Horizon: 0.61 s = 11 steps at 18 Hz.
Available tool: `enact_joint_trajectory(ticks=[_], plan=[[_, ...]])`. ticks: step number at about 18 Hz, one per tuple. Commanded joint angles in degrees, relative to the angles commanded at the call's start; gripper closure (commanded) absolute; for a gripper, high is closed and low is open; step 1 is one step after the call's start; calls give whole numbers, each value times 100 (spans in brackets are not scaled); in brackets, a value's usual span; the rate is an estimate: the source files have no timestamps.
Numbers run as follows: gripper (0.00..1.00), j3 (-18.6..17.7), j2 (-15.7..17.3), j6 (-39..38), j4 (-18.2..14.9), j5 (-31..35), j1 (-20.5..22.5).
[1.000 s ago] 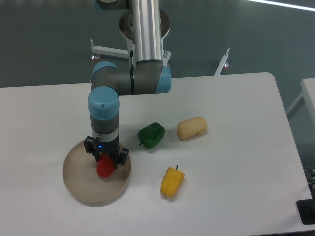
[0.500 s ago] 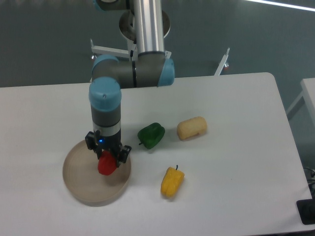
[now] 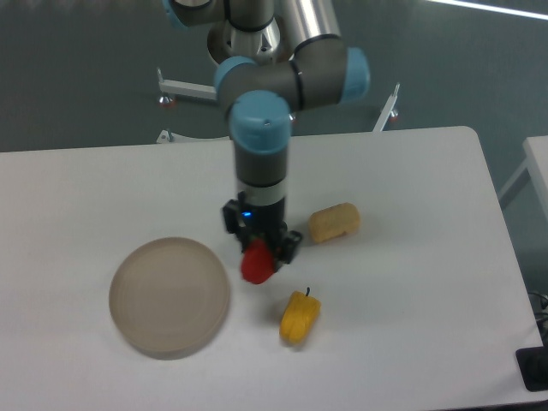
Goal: Pick up the red pepper from the plate
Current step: 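Lift the gripped red pepper up off the plate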
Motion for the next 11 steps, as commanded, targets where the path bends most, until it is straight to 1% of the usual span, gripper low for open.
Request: enact_joint_trajectory(ticks=[3, 11], plan=[[56, -18, 0, 221, -9, 9, 115], [56, -35, 35, 212, 0, 114, 97]])
